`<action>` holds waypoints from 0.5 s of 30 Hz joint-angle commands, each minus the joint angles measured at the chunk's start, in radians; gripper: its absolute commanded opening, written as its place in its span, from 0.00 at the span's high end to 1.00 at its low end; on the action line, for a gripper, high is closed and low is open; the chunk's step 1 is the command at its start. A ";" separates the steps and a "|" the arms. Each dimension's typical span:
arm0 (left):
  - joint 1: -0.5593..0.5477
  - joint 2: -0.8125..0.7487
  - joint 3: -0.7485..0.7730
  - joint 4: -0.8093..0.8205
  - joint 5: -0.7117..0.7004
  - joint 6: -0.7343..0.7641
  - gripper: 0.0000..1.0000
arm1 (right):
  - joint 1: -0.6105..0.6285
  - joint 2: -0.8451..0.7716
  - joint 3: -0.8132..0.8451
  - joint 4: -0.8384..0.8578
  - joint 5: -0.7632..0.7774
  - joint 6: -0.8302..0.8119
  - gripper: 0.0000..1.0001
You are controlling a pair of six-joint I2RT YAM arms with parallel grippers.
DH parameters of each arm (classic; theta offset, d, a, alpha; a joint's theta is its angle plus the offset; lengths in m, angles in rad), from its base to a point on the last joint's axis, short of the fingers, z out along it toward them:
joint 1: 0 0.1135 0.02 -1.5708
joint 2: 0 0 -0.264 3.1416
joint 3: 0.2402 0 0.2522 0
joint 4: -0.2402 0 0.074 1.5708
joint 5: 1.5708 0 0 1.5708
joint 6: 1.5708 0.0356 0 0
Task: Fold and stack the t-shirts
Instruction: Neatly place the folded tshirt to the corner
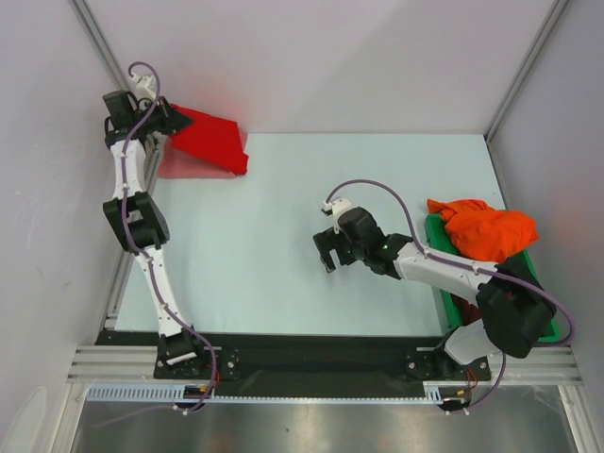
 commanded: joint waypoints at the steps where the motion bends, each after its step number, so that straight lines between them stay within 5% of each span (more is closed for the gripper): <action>1: 0.012 0.032 0.060 0.092 0.054 0.003 1.00 | -0.008 0.022 0.052 0.020 -0.016 -0.008 0.00; 15: 0.054 0.113 0.060 0.111 -0.023 0.049 1.00 | -0.011 0.135 0.124 0.011 -0.030 0.003 0.00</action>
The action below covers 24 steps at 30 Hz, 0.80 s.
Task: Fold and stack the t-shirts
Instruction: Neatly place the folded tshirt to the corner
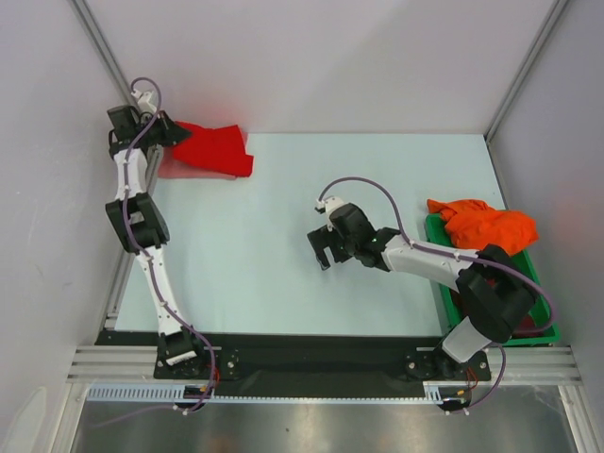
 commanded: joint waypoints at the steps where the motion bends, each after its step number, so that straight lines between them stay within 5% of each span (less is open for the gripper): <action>1: 0.029 0.007 0.050 0.075 -0.009 0.044 1.00 | -0.001 0.018 0.059 0.009 -0.008 0.001 0.00; 24: 0.066 0.051 0.065 0.101 -0.190 0.152 1.00 | 0.010 0.104 0.136 -0.029 0.006 0.023 0.00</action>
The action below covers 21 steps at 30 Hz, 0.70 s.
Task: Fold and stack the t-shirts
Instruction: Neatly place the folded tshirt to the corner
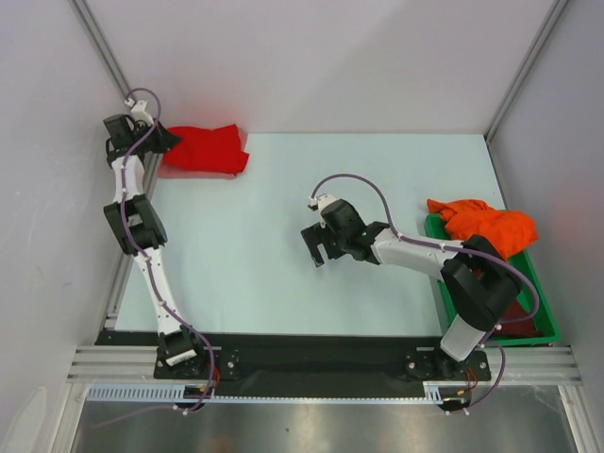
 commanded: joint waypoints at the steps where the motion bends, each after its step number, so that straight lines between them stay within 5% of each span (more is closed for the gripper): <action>1: 0.023 -0.015 0.056 0.031 -0.077 0.096 1.00 | 0.006 0.001 0.045 -0.005 0.010 0.014 0.00; 13: 0.020 -0.033 0.012 0.032 -0.262 0.111 0.99 | 0.012 -0.006 0.042 0.000 0.008 0.020 0.00; 15: 0.019 -0.061 -0.032 0.049 -0.359 0.106 0.85 | 0.012 -0.009 0.039 0.001 0.007 0.023 0.00; 16: 0.019 -0.072 -0.043 0.055 -0.368 0.105 0.68 | 0.013 -0.011 0.039 0.001 0.007 0.023 0.00; 21: 0.014 -0.107 -0.098 0.063 -0.451 0.061 0.46 | 0.019 -0.029 0.025 0.006 0.007 0.031 0.00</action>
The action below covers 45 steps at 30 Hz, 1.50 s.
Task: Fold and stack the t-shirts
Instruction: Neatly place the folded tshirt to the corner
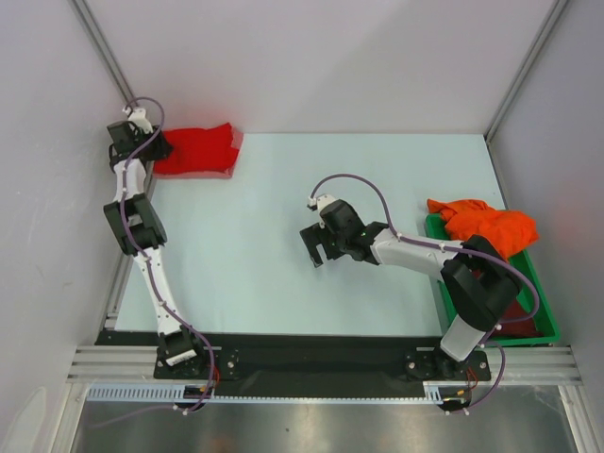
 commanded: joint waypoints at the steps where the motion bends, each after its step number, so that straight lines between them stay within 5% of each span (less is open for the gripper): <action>1: 0.011 -0.123 -0.052 0.058 -0.104 -0.025 0.45 | 0.012 -0.035 0.016 0.014 0.007 0.013 0.00; 12: -0.062 -0.385 -0.197 0.038 -0.180 -0.185 0.39 | -0.001 -0.137 -0.065 0.053 0.041 0.065 0.00; 13: -0.070 -0.434 -0.213 0.032 -0.183 -0.197 0.32 | -0.009 -0.140 -0.074 0.069 0.028 0.087 0.00; 15: -0.085 -0.491 -0.289 0.021 -0.186 -0.237 0.00 | -0.035 -0.150 -0.105 0.104 -0.010 0.116 0.00; 23: -0.174 -0.879 -0.722 0.108 -0.162 -0.326 0.00 | -0.099 -0.230 -0.205 0.175 -0.084 0.254 0.00; 30: -0.369 -1.209 -1.177 0.139 -0.174 -0.396 0.00 | -0.270 -0.307 -0.098 -0.138 0.056 0.303 0.00; 36: -0.637 -1.401 -1.386 0.140 -0.163 -0.491 0.00 | -0.407 -0.374 -0.044 -0.267 0.303 0.250 0.00; 40: -0.733 -1.528 -1.521 0.184 -0.125 -0.574 0.00 | -0.556 -0.367 -0.065 -0.278 0.291 0.227 0.01; 45: -0.861 -1.688 -1.636 0.173 -0.136 -0.623 0.00 | -0.661 -0.299 -0.091 -0.230 0.301 0.185 0.15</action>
